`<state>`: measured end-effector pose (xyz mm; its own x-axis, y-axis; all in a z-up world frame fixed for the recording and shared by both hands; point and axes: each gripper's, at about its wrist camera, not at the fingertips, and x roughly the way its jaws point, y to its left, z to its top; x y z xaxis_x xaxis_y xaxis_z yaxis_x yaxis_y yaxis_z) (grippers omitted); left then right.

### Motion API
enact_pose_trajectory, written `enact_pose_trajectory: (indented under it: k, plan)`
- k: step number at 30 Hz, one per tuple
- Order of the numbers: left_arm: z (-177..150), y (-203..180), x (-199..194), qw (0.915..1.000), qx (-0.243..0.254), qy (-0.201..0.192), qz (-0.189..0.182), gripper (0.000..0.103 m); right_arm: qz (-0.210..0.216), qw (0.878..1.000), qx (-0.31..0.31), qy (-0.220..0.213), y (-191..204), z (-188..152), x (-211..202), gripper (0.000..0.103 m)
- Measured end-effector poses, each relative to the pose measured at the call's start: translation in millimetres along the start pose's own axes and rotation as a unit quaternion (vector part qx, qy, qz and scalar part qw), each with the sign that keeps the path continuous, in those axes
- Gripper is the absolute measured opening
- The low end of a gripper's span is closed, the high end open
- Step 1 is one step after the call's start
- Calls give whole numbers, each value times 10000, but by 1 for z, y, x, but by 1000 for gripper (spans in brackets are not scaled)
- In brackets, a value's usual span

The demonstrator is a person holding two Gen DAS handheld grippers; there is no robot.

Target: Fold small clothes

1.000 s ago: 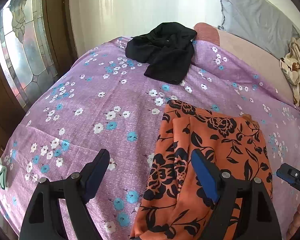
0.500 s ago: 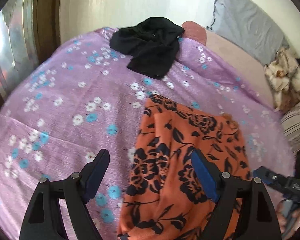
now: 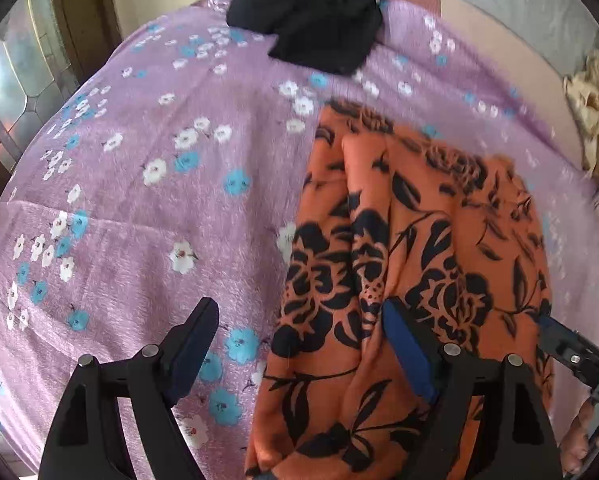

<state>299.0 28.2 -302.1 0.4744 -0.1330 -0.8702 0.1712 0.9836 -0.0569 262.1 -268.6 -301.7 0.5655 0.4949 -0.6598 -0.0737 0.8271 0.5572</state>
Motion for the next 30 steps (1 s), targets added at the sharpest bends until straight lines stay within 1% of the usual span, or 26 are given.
enact_pose_trajectory:
  k: [1,2,4,6,7,8,9,10,11,13,15,17,20,21,23,25,27,30]
  plan:
    - [0,-1,-4,10000,29,-65,33,84,-86,10000,-48,-2,1,0,3,41]
    - [1,-2,-6,9999,76,-118,42,84,-74,10000,-53,-34,2,1,1,40]
    - [2,-2,-13,9996,125,-237,68,84,89,9999,98,-23,-1,5,-5,40]
    - [5,2,-19,9994,41,-354,-32,84,299,9989,362,-85,-11,8,-13,40]
    - [7,6,-22,9991,-47,-395,-174,84,342,9982,464,-145,-16,10,-17,41]
    - [8,11,-25,9984,-153,-402,-355,84,341,9976,548,-234,-21,12,-22,44]
    - [8,16,-26,9976,-253,-382,-522,84,308,9975,580,-278,-23,13,-26,56]
    - [8,21,-25,9964,-359,-312,-698,84,270,9973,611,-304,-27,16,-28,63]
    - [9,24,-21,9951,-439,-200,-866,84,262,9971,658,-295,-30,17,-31,67]
    - [8,27,-13,9910,-518,111,-1233,84,438,9954,829,-203,-39,18,-30,67]
    - [5,25,-6,9850,-541,414,-1582,84,630,9924,1061,-10,-51,18,-26,67]
    - [3,24,0,9774,-538,641,-1940,84,823,9877,1302,275,-61,16,-15,67]
    - [2,28,7,9685,-726,791,-2246,84,967,9813,1579,519,-70,12,-2,68]
    - [2,31,10,9644,-831,845,-2366,84,1043,9794,1625,582,-70,11,3,68]
    - [2,37,19,9519,-1093,1045,-2663,84,1200,9752,1698,754,-70,6,16,68]
    - [3,39,24,9430,-1222,1138,-2877,84,1267,9747,1702,700,-68,4,21,70]
    - [4,38,25,9396,-1203,1173,-2981,84,1348,9742,1704,616,-66,4,22,74]
    - [5,36,28,9247,-1356,1247,-3330,85,1457,9718,1785,499,-68,4,25,74]
